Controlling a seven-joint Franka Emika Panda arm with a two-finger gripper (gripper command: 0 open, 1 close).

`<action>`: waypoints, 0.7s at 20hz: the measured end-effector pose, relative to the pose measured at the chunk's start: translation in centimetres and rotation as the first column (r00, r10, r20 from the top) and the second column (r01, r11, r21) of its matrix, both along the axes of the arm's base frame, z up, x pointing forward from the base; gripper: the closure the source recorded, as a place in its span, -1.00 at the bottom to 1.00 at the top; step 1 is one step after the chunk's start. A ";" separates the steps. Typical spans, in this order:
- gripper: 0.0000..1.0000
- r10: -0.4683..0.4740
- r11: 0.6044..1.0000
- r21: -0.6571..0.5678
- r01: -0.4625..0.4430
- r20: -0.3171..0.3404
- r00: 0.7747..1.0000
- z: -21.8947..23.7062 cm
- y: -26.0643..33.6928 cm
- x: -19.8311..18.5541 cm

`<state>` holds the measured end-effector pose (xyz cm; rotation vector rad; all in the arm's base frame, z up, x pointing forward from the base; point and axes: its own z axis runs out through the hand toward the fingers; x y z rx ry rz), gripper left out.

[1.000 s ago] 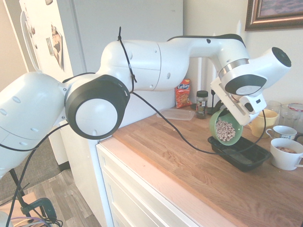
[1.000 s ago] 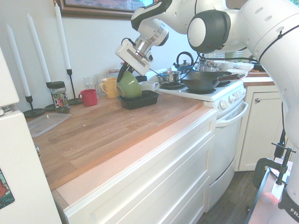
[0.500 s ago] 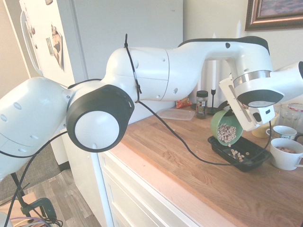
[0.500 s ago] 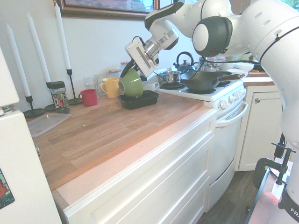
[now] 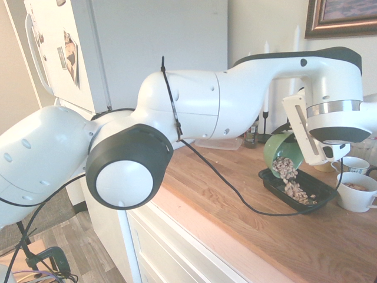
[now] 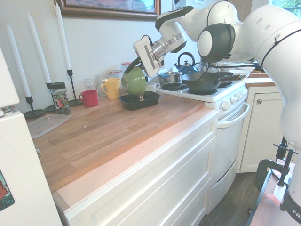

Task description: Pour the cereal into the box

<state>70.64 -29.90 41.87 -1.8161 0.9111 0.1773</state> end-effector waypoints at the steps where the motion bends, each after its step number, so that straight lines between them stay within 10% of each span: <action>1: 1.00 0.002 1.000 0.013 -0.002 0.006 1.000 0.2 -0.2 -0.1; 14: 1.00 0.020 0.995 0.099 -0.023 0.033 0.999 -0.7 -1.2 -0.2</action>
